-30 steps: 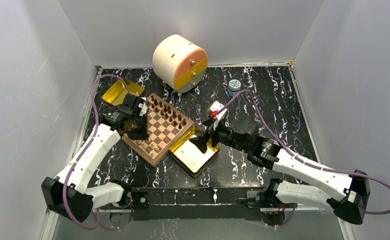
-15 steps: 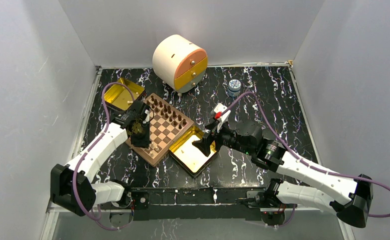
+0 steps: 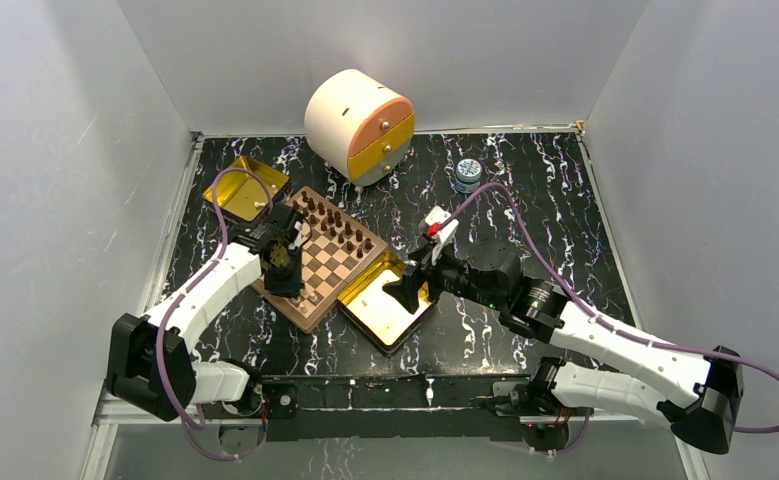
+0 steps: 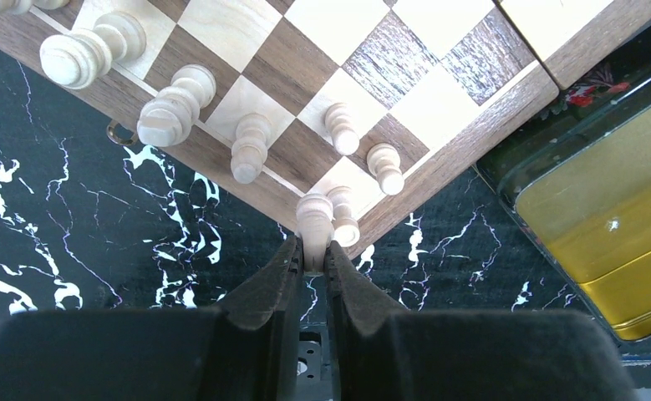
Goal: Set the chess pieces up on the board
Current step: Place the chess piece on the chessboard.
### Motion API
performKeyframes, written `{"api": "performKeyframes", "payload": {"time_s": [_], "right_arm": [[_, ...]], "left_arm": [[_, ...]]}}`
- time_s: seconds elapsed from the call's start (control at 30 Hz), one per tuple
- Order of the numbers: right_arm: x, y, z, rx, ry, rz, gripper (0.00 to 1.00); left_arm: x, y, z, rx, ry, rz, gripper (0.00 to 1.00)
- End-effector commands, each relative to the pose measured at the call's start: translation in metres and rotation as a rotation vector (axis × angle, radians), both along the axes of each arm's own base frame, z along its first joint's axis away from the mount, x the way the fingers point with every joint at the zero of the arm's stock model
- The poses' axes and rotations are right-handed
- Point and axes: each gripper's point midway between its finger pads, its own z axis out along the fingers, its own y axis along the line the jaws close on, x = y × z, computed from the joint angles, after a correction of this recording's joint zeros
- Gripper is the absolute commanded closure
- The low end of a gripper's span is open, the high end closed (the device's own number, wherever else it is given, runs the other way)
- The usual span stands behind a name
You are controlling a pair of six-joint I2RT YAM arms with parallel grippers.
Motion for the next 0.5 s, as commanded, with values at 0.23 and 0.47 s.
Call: {"api": "performKeyframes", "payload": {"time_s": [0.23, 0.47], "right_arm": [[0.001, 0.010, 0.033, 0.095, -0.007, 0.005, 0.01], [-0.002, 0.009, 0.039, 0.110, 0.005, 0.008, 0.01]], "left_arm": [[0.001, 0.004, -0.007, 0.025, 0.031, 0.007, 0.98], [0.004, 0.002, -0.008, 0.020, 0.027, 0.005, 0.98]]}}
